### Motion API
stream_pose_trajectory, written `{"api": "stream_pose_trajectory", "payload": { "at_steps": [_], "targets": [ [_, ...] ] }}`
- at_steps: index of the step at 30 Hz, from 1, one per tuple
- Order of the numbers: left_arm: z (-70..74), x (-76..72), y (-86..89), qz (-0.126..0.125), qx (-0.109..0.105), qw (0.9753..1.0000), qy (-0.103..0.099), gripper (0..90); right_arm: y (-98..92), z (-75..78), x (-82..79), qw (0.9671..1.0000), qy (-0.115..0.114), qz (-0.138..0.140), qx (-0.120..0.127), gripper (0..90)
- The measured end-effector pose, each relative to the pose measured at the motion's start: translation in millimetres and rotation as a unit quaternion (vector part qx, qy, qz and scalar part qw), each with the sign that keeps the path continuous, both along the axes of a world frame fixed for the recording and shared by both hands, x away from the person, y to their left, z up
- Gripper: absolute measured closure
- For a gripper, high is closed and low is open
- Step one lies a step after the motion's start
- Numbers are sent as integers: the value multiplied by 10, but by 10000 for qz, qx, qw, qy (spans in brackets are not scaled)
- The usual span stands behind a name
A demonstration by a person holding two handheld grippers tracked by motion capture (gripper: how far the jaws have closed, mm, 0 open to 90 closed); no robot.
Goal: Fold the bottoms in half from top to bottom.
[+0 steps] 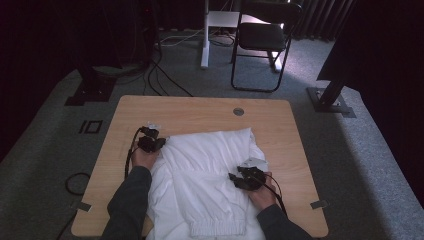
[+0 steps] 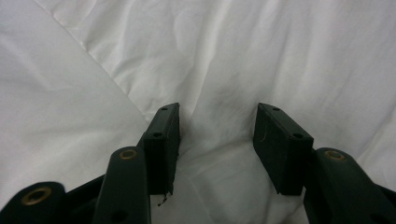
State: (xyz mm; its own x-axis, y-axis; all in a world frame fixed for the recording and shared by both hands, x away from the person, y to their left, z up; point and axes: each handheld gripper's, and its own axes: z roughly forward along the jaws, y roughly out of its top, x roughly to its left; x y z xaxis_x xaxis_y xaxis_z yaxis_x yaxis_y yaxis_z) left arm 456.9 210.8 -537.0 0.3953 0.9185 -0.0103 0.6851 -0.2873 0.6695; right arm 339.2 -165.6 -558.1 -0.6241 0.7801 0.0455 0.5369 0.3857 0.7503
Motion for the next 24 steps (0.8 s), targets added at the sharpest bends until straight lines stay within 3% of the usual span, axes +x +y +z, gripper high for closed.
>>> {"api": "stream_pose_trajectory", "payload": {
  "at_steps": [3, 5, 8, 10, 12, 17, 19, 22, 24],
  "targets": [
    [-15, 8, -43, 7, 22, 10000, -40, 855, -8, 20, 24, 9999, 110, 17, 34, 506],
    [-25, 17, -56, 58, 29, 10000, -53, 758, -48, 73, 69, 9997, 216, 62, 84, 517],
    [-38, 34, -23, 77, -146, 9999, 37, 625, -163, 268, 190, 9996, -181, -216, 31, 462],
    [-42, 40, 10, 17, -294, 9995, 69, 562, -292, 416, 378, 9977, -371, -507, 247, 402],
    [-46, 48, 27, 77, -418, 9991, 86, 503, -434, 522, 673, 9946, -287, -851, 524, 335],
    [-53, 64, 39, 114, -620, 9979, 121, 419, -588, 522, 1233, 9885, 48, -1207, 914, 281],
    [-58, 70, 52, 92, -785, 9968, 145, 406, -594, 458, 1393, 9870, 251, -1248, 981, 273],
    [-55, 66, 70, 137, -860, 9961, 162, 396, -570, 329, 1550, 9860, 528, -1224, 998, 273],
    [-51, 64, 65, 76, -899, 9958, 159, 392, -532, 253, 1602, 9863, 711, -1202, 875, 283]
  ]
}}
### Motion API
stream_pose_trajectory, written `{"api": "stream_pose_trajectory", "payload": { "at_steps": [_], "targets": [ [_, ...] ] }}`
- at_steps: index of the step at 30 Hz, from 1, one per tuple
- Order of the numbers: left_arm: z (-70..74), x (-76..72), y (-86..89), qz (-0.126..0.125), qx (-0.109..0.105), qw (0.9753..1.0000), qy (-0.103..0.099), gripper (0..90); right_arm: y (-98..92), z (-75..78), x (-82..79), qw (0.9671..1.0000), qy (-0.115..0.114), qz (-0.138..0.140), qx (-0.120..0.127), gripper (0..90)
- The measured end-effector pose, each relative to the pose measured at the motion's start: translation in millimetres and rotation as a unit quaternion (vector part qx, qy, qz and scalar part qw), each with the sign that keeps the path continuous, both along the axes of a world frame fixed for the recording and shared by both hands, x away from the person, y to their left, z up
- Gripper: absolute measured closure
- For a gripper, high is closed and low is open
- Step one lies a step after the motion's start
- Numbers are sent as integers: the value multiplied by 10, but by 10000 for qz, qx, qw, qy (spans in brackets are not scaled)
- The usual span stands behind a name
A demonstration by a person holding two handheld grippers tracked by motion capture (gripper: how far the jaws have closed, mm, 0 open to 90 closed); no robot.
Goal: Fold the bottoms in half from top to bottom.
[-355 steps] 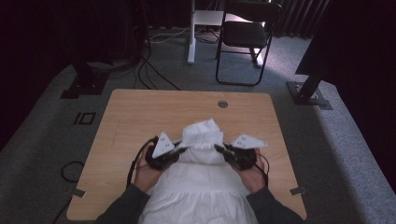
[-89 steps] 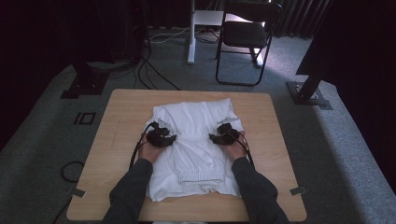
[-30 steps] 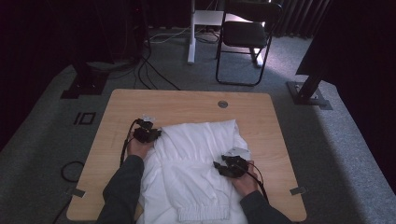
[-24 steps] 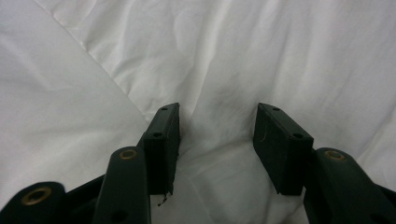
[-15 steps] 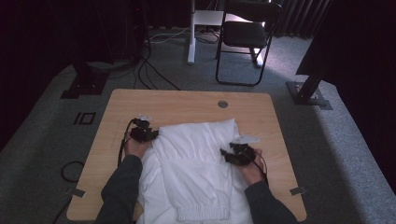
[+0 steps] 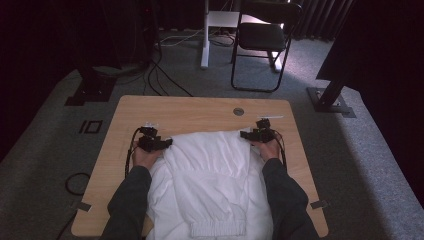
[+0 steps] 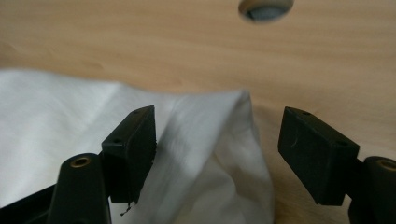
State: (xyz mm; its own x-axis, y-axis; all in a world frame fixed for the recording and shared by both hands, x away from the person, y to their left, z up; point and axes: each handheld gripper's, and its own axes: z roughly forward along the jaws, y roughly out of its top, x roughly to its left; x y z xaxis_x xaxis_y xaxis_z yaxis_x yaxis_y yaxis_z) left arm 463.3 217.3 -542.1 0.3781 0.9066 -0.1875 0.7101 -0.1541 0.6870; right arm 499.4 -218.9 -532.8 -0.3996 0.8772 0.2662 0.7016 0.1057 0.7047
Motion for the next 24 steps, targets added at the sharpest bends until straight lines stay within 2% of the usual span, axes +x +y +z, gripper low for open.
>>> {"api": "stream_pose_trajectory", "payload": {
  "at_steps": [1, 3, 6, 7, 8, 9, 10, 11, 12, 15, 17, 21, 24],
  "targets": [
    [-6, 2, -7, -18, 21, 10000, 23, 392, 22, -35, 16, 9999, 65, 41, -81, 311],
    [-10, -1, -24, -70, 103, 9999, -3, 389, 45, -69, 23, 9998, 158, 73, -70, 349],
    [-7, -8, -42, -154, 110, 9998, 2, 422, 73, -113, 24, 9992, 344, 122, -140, 471],
    [-4, -11, -48, -175, 94, 9998, 23, 463, 83, -121, 20, 9991, 348, 136, -177, 516],
    [1, -8, -53, -237, 66, 9997, 75, 526, 85, -120, 20, 9991, 363, 143, -176, 602],
    [4, -1, -58, -273, 14, 9995, 174, 646, 86, -118, 24, 9988, 420, 195, -169, 695],
    [8, 7, -57, -233, 81, 9995, 214, 752, 91, -113, 23, 9986, 431, 262, -164, 781],
    [13, 10, -39, -211, 5, 9996, 209, 847, 96, -97, 17, 9986, 402, 303, -175, 836],
    [32, 9, -13, -173, -50, 9997, 158, 874, 91, -73, 14, 9987, 367, 320, -155, 850],
    [169, -23, 68, -26, -311, 9994, -165, 890, 60, 57, -1, 9992, 142, 358, -88, 860],
    [318, -46, 136, 11, -562, 9977, -390, 891, 31, 197, -17, 9991, -82, 413, -31, 860],
    [723, -61, 114, -100, -492, 9947, -902, 891, 3, 523, -61, 9964, -675, 506, 44, 859],
    [1022, -74, 84, -138, -420, 9902, -1328, 891, -14, 775, -94, 9927, -1120, 441, 83, 859]
  ]
}}
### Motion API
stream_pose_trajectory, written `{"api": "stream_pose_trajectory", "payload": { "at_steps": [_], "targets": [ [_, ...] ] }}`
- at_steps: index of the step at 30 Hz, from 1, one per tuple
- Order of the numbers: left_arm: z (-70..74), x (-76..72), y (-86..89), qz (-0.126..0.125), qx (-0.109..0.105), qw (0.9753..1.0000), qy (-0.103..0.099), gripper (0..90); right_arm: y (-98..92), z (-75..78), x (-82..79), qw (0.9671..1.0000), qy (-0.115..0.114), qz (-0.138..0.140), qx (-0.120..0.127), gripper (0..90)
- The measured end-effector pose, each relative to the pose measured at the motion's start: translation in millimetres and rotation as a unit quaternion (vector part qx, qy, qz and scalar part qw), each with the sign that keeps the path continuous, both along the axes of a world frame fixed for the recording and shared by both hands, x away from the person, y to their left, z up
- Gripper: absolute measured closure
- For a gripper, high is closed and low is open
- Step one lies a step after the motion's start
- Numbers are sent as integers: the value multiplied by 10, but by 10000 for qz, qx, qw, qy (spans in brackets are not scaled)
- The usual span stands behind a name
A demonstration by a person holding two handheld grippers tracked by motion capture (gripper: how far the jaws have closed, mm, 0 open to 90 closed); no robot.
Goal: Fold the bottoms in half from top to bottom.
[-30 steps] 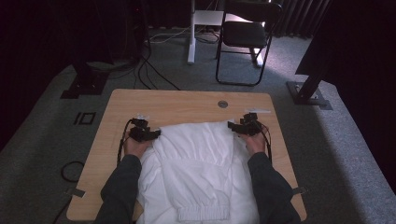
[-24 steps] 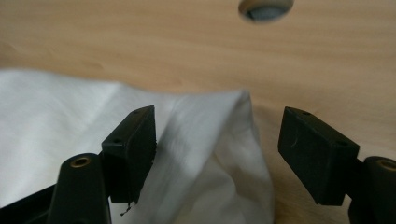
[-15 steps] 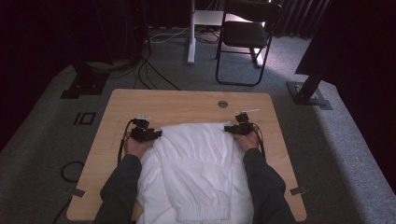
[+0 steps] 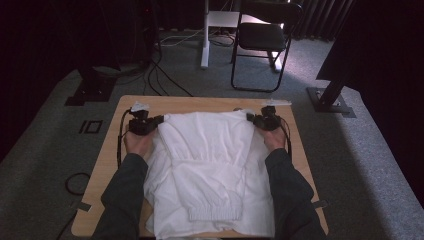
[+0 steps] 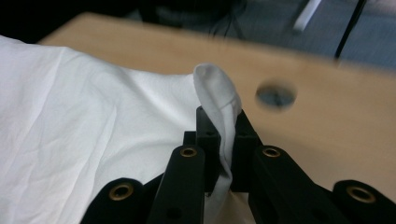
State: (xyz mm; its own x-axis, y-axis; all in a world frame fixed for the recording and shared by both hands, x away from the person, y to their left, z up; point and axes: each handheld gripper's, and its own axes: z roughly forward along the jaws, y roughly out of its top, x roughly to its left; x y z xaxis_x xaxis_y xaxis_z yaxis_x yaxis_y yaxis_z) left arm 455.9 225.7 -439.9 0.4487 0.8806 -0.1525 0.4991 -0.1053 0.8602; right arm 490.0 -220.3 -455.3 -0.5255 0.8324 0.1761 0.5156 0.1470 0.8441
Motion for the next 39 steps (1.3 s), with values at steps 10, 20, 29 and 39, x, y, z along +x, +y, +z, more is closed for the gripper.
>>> {"api": "stream_pose_trajectory", "payload": {
  "at_steps": [10, 20, 29, 39],
  "targets": [
    [298, -420, 40, -288, 62, 9977, -612, 889, -85, 387, -417, 9956, -776, 442, 283, 850],
    [141, -1296, 160, -763, 35, 9936, -832, 886, -319, 119, -1319, 9911, -947, 843, 399, 849],
    [-270, -1806, 199, -943, -46, 9947, -417, 883, -391, -311, -1804, 9929, -687, 876, 413, 847],
    [-537, -1948, 182, -938, 8, 9956, -15, 882, -361, -582, -2022, 9952, -364, 868, 264, 842]
  ]
}}
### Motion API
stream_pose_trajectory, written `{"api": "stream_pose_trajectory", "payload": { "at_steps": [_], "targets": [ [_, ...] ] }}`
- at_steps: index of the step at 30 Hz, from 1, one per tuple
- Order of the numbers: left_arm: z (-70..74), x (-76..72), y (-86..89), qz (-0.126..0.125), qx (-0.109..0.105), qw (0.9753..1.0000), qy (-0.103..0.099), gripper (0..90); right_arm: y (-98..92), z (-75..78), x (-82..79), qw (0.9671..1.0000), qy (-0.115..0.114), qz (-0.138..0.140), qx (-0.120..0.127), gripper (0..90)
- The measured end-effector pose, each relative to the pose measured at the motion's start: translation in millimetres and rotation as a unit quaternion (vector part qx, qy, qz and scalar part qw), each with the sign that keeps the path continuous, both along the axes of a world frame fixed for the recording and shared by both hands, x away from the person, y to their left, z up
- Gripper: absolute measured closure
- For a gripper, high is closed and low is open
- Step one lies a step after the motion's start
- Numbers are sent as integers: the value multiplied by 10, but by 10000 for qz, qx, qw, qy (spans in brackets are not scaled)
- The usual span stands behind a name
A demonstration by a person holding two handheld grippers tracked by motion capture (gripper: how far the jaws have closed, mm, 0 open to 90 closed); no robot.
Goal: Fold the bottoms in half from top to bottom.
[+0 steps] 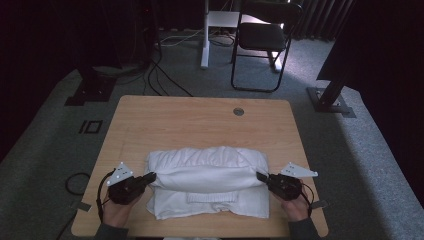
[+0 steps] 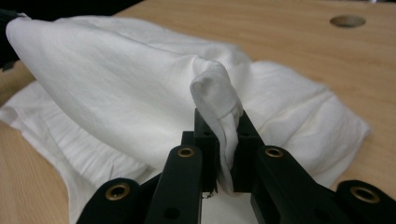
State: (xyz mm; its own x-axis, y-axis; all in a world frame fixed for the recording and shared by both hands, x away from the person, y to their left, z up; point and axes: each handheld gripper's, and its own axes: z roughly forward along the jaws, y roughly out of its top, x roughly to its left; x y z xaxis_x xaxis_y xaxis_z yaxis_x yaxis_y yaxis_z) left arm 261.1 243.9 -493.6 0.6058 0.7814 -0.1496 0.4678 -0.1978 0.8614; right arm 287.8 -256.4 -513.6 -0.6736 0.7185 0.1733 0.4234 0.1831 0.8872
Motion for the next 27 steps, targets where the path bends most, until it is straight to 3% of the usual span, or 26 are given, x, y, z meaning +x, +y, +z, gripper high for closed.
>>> {"api": "stream_pose_trajectory", "payload": {
  "at_steps": [11, 14, 18, 20, 27],
  "targets": [
    [-166, -80, -80, -45, 451, 9986, 257, 880, 41, -175, -105, 9992, 306, 121, -239, 838],
    [-269, -80, -139, -117, 694, 9966, 427, 880, 71, -273, -125, 9976, 491, 189, -457, 837],
    [-421, -70, -286, -153, 1220, 9906, 605, 880, 143, -382, -95, 9938, 775, 235, -761, 835],
    [-495, -32, -336, -161, 1377, 9880, 676, 881, 193, -413, -78, 9922, 805, 239, -924, 836],
    [-553, 188, -288, -42, 1068, 9912, 774, 881, 275, -421, 12, 9905, 746, 169, -1146, 835]
  ]
}}
